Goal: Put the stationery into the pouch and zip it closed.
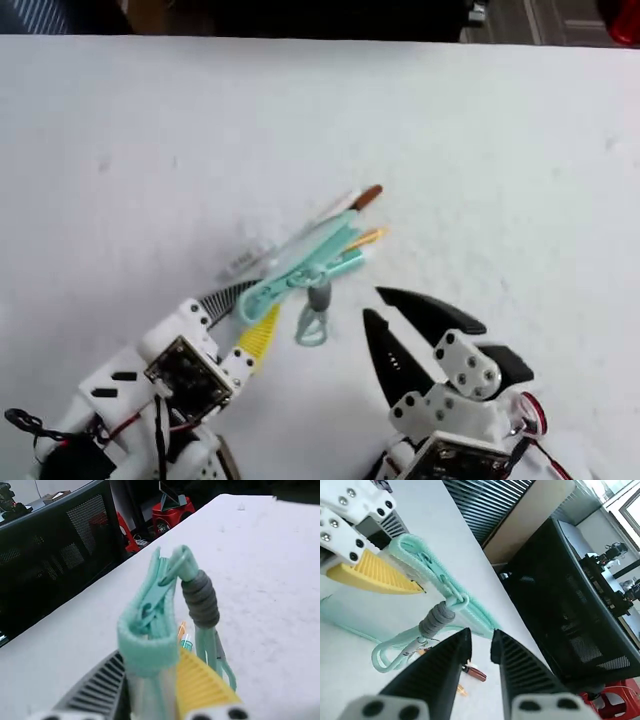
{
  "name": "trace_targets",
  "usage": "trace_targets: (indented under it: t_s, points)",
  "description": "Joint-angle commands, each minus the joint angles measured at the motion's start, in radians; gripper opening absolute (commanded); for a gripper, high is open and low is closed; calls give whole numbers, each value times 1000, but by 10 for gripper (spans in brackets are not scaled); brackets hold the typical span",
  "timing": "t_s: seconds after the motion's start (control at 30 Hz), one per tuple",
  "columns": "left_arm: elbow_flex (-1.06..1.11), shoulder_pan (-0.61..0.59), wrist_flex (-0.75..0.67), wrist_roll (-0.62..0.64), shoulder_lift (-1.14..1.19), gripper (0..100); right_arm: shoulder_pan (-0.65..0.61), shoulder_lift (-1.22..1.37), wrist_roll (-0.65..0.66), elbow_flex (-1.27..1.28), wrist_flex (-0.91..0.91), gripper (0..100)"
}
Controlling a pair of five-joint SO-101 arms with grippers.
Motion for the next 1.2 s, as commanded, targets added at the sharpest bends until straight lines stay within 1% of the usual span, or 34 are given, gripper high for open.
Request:
trace_targets:
  t_s: [0.0, 0.1, 0.17, 0.2, 0.27, 0.37, 0.43, 0.63, 0.83, 0.97, 1.0, 1.17]
  points:
    - [3, 2, 12, 9, -5, 24, -35, 41, -11, 3, -24, 117]
    - [5, 2, 14, 9, -5, 24, -38, 113, -12, -5, -30, 221]
    - [5, 2, 14, 8, -5, 24, -42, 168, -29, -31, -27, 262]
    - [5, 2, 14, 8, -5, 24, -59, 191, -74, -61, -22, 264]
    - [5, 2, 14, 6, -5, 24, -136, 231, -152, -164, 25, 264]
    - [5, 2, 14, 8, -5, 24, -259, 300, -157, -339, 140, 263]
    - [5, 4, 14, 8, -5, 24, -295, 348, -164, -416, 197, 262]
    - [5, 4, 15, 9, -5, 24, -300, 406, -164, -402, 194, 262]
    - [38, 8, 9, 8, -5, 24, -302, 369, -164, -365, 194, 264]
    - [35, 10, 8, 8, -5, 24, -302, 325, -164, -333, 194, 256]
    - [35, 10, 8, 8, -5, 24, -302, 317, -164, -331, 194, 241]
    - [34, 10, 8, 8, -5, 24, -302, 280, -164, -331, 143, 94]
